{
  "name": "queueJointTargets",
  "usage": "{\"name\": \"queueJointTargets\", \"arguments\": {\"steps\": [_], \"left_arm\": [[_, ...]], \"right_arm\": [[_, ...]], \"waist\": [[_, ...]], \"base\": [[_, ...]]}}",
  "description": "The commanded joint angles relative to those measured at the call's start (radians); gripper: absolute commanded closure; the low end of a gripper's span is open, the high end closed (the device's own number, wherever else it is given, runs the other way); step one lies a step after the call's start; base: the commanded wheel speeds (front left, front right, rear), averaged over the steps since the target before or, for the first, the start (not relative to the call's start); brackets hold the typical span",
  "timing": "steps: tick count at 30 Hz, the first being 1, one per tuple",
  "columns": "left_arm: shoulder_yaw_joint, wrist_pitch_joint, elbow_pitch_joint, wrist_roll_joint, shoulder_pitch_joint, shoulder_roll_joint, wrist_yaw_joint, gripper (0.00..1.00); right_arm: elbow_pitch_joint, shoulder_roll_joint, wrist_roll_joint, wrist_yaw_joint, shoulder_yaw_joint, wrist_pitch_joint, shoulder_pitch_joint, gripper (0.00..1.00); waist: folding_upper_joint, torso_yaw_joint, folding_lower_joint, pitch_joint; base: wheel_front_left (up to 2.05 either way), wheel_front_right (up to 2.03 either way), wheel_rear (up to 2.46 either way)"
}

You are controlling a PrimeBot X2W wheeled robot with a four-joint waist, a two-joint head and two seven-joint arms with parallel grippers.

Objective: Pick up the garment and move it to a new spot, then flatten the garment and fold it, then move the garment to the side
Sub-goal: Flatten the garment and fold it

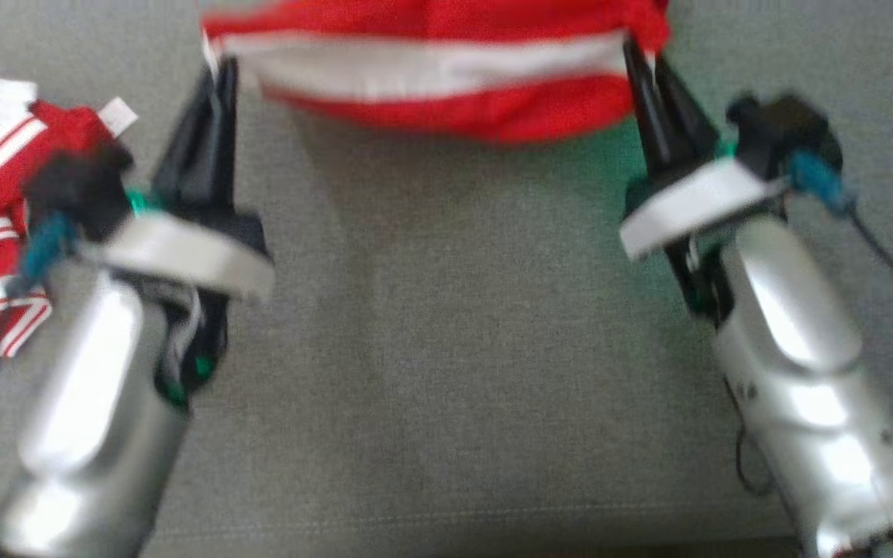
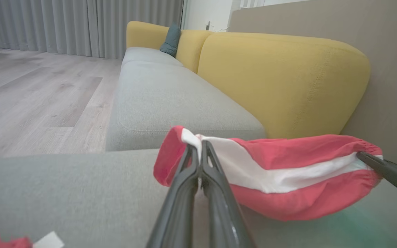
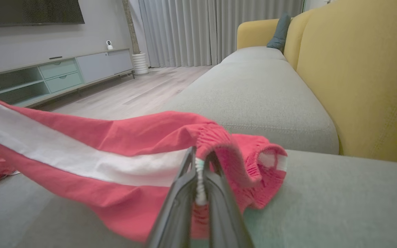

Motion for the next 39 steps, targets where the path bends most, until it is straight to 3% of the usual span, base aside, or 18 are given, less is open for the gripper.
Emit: {"name": "queueJointTargets", "arguments": {"steps": [1,12,18,22,26,30,39], "left_arm": [[0.036,-0.011,-0.086,0.011,0.046,0.04,0.02,1.0],[0.027,-0.006,-0.4,0.021,0.43,0.052,0.13,1.0],[0.009,0.056,-0.601,0.035,0.612,0.092,0.202,1.0],[-0.014,0.126,-0.685,0.04,0.681,0.12,0.227,1.0],[-0.012,0.165,-0.667,0.023,0.669,0.132,0.222,1.0],[-0.003,0.181,-0.563,-0.005,0.601,0.136,0.186,1.0],[0.001,0.205,-0.244,-0.007,0.274,0.117,0.088,1.0]], "right_arm": [[-0.074,-0.007,0.013,-0.001,0.01,-0.011,0.069,1.0],[-0.394,-0.061,0.048,-0.001,-0.051,0.0,0.477,1.0],[-0.626,-0.089,0.051,-0.001,-0.102,0.094,0.705,1.0],[-0.745,-0.1,0.064,-0.001,-0.102,0.17,0.799,1.0],[-0.768,-0.095,0.086,-0.001,-0.099,0.21,0.822,1.0],[-0.724,-0.074,0.105,-0.001,-0.091,0.206,0.794,1.0],[-0.554,0.006,0.132,-0.001,-0.104,0.128,0.647,1.0]], "waist": [[0.0,0.01,0.0,-0.043],[0.0,0.026,0.0,-0.199],[0.0,0.019,0.0,-0.251],[0.0,0.001,0.0,-0.249],[0.0,-0.017,0.0,-0.23],[0.0,-0.035,0.0,-0.206],[0.0,-0.083,0.0,-0.106]], "base": [[0.0,0.0,0.0],[0.0,0.0,0.0],[0.0,0.0,0.0],[0.0,0.0,0.0],[0.0,0.0,0.0],[0.0,0.0,0.0],[0.0,0.0,0.0]]}}
